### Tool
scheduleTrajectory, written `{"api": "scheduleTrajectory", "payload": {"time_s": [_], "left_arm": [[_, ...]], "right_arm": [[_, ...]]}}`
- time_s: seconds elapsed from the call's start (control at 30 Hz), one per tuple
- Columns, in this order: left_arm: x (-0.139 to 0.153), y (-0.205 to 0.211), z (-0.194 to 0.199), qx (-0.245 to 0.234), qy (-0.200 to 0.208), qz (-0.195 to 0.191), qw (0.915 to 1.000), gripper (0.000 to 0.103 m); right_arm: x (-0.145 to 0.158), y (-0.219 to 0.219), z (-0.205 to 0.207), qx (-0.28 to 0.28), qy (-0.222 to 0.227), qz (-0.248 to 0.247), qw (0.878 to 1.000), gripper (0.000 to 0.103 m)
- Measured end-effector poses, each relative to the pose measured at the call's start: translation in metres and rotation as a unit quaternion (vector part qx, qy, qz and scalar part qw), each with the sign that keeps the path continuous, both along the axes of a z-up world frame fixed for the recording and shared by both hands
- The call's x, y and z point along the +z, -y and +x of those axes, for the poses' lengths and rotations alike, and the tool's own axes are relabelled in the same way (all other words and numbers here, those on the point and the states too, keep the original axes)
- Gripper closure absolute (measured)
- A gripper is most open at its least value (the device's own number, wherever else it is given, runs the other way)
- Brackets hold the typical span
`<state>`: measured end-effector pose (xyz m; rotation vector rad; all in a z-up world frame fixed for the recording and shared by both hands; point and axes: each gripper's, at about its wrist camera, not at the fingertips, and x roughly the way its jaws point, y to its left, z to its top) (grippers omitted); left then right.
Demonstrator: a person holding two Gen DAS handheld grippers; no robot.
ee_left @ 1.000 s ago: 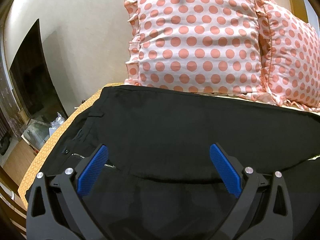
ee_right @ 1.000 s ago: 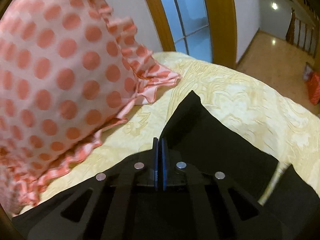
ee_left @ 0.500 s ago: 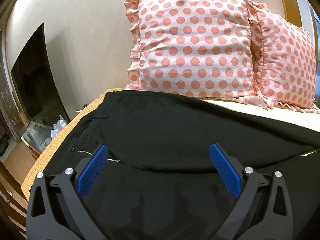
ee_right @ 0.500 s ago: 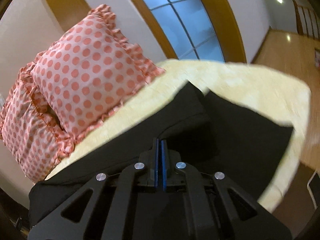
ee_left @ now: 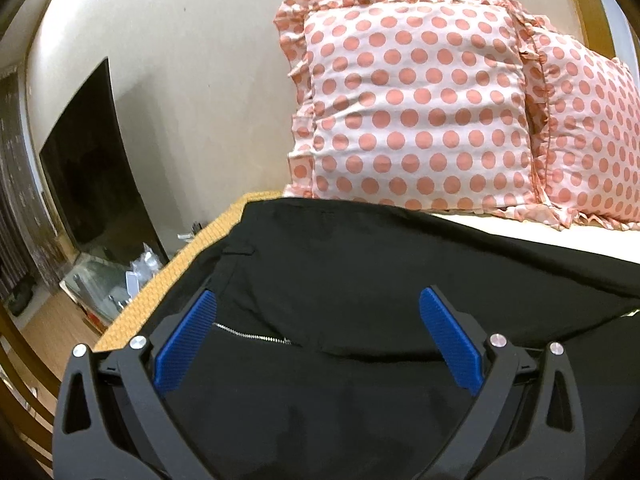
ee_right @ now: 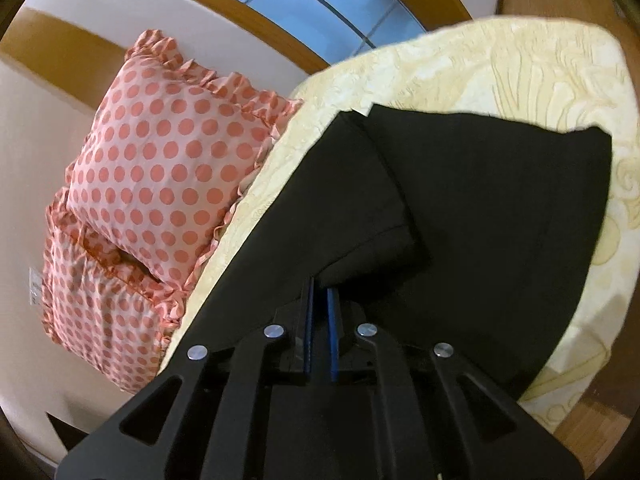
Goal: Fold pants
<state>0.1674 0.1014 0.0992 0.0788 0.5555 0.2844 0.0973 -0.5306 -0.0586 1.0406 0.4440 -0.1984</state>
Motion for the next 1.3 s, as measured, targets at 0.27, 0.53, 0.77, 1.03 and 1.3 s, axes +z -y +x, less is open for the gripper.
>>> {"api": "scheduleTrajectory", "payload": {"time_s": [0.27,0.53,0.77,1.03,1.3], "left_arm": [[-0.002,0.0,0.005,-0.007,-0.005,-0.015,0.9998,0.002],[-0.005,0.006,0.005,-0.001,0.01,0.026,0.9996,0.002],[-0.002,-0.003,0.007,-0.036,-0.001,-0.012,0.9993,0.002],[-0.002,-0.023,0.057,-0.067,-0.057,-0.102,0.9909,0.002],[-0.005,-0.031,0.161,-0.062,-0.125,-0.205,0.9687,0.003]], "right_arm": [[-0.007,0.01,-0.004,-0.001,0.027,0.055,0.998,0.074],[0.003,0.005,0.012,-0.028,0.005,0.004,1.0,0.081],[-0.002,0.007,-0.015,-0.04,0.052,-0.007,0.998,0.101],[-0.006,0.0,-0.042,-0.054,0.026,-0.051,0.997,0.101],[-0.005,0.002,-0.036,-0.045,0.021,-0.061,0.997,0.101]]}}
